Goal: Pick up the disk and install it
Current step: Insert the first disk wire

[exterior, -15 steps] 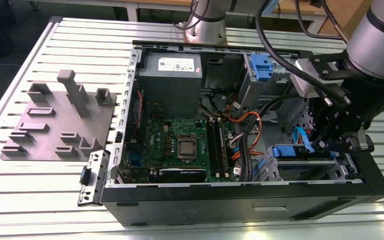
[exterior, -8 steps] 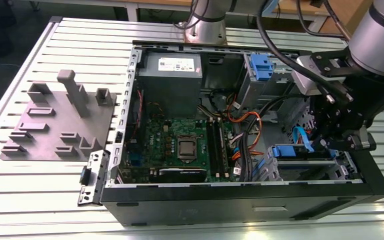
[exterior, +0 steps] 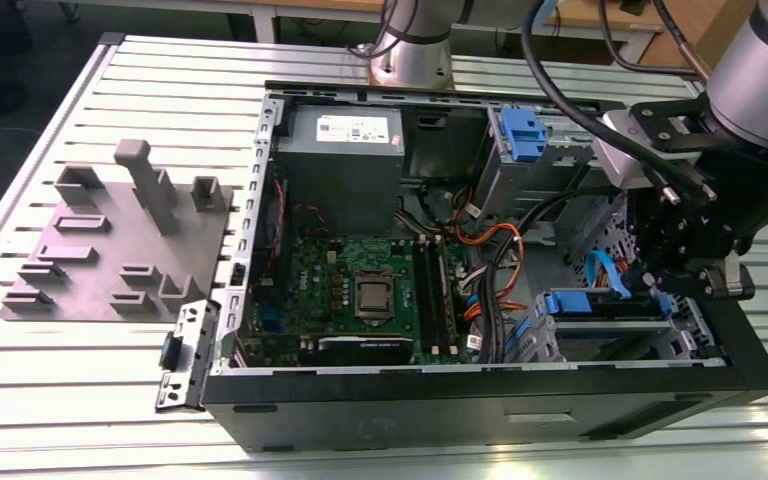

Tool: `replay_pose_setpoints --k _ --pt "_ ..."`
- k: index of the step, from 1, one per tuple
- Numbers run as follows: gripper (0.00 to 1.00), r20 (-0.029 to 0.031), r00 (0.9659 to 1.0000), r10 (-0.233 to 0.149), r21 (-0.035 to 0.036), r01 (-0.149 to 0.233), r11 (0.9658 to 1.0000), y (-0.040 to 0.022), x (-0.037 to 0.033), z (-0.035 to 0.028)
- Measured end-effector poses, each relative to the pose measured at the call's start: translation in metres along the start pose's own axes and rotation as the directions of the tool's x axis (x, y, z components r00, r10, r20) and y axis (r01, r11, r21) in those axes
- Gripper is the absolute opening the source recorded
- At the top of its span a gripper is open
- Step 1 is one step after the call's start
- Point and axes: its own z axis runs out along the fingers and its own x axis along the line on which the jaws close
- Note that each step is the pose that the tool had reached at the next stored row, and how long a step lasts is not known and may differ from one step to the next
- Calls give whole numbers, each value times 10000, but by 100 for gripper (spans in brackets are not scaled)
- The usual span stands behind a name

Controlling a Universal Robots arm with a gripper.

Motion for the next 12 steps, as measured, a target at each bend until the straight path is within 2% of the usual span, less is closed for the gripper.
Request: replay_pose_setpoints --k 5,12 --pt "11 -2 10000 34 -26 -34 10000 -62 1 7" --pt "11 20 10000 53 -66 -53 10000 -94 4 11"
